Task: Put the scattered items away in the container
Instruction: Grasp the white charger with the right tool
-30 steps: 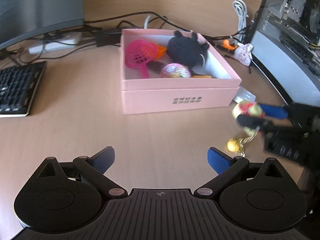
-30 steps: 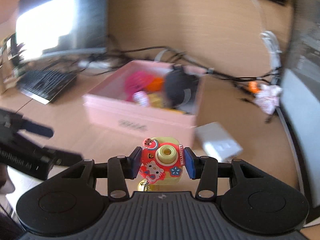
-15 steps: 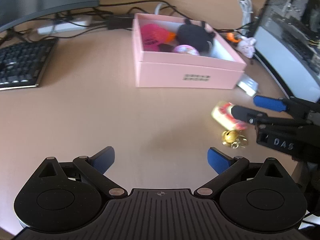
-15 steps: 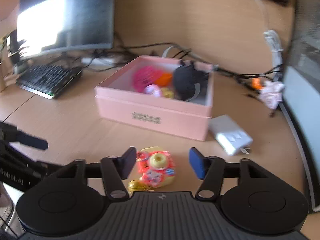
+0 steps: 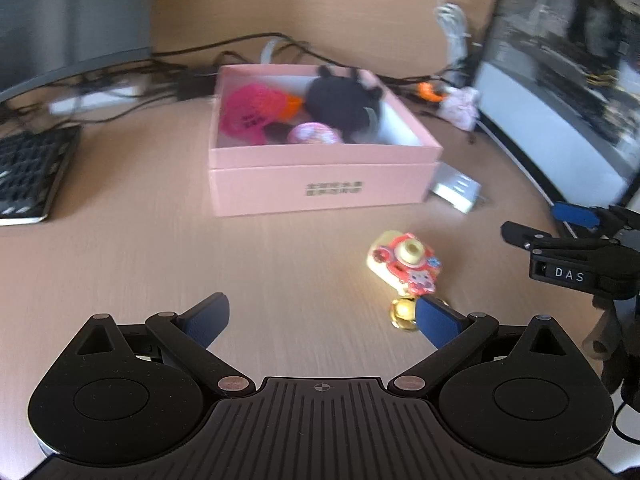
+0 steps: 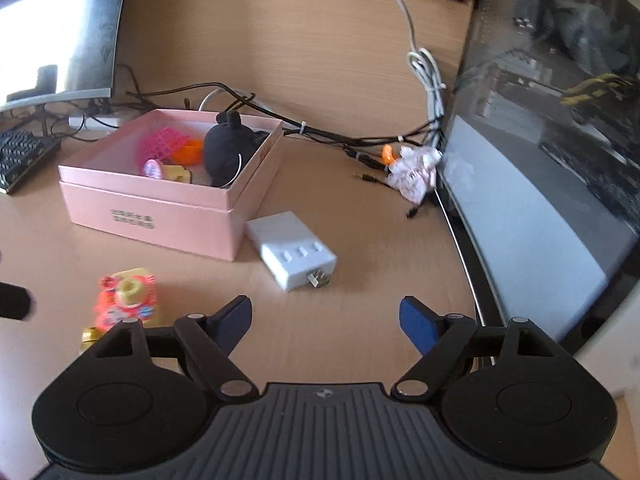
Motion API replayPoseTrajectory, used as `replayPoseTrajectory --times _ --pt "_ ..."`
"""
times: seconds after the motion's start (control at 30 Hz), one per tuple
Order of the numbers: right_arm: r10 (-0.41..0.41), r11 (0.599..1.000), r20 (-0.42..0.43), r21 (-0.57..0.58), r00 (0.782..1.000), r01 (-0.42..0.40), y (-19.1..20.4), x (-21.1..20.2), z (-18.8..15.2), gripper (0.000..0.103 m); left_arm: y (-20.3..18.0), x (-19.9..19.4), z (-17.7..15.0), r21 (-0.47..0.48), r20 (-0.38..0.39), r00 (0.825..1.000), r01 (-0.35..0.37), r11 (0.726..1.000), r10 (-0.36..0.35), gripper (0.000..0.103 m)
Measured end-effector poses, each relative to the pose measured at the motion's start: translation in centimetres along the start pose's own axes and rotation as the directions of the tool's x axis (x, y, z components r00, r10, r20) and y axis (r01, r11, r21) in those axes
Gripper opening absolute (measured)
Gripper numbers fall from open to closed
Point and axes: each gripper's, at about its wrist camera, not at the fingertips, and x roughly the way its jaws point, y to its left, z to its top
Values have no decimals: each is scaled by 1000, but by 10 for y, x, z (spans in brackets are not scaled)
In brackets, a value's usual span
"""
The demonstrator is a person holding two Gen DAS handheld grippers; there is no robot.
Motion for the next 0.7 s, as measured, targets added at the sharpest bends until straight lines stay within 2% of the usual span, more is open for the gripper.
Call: replayPoseTrajectory --times 0.07,0.13,0.27,0.47,0.53,0.57,0.6,0.7 --pt "20 1000 22 -18 1000 -20 -7 13 5 82 -1 -5 0 -38 -2 1000 -12 999 12 102" --pt "48 999 24 -26 999 -48 -11 29 12 82 -5 -7 -2 -41 -12 998 -61 997 60 102" --pt "157 985 18 -76 987 -155 -9 55 18 82 -9 -19 -9 -69 -18 992 -123 990 122 102" --pt "219 971 -23 -90 975 -220 -4 89 23 81 -10 -31 -22 -114 -41 982 -187 976 184 102" --pt "236 968 -32 -78 971 -238 -5 89 25 67 -12 -33 -24 -118 -42 980 -198 973 194 102" --pt "241 967 -38 -73 970 -243 -5 88 25 63 -12 -34 -24 -121 -42 980 -200 972 196 102" --pt "247 966 -46 -70 968 -249 -6 86 25 51 -13 -33 -24 -122 -42 980 -200 972 196 102" --pt "272 957 -61 -84 960 -276 -9 69 16 50 -18 -29 -21 -112 -43 983 -181 977 177 102"
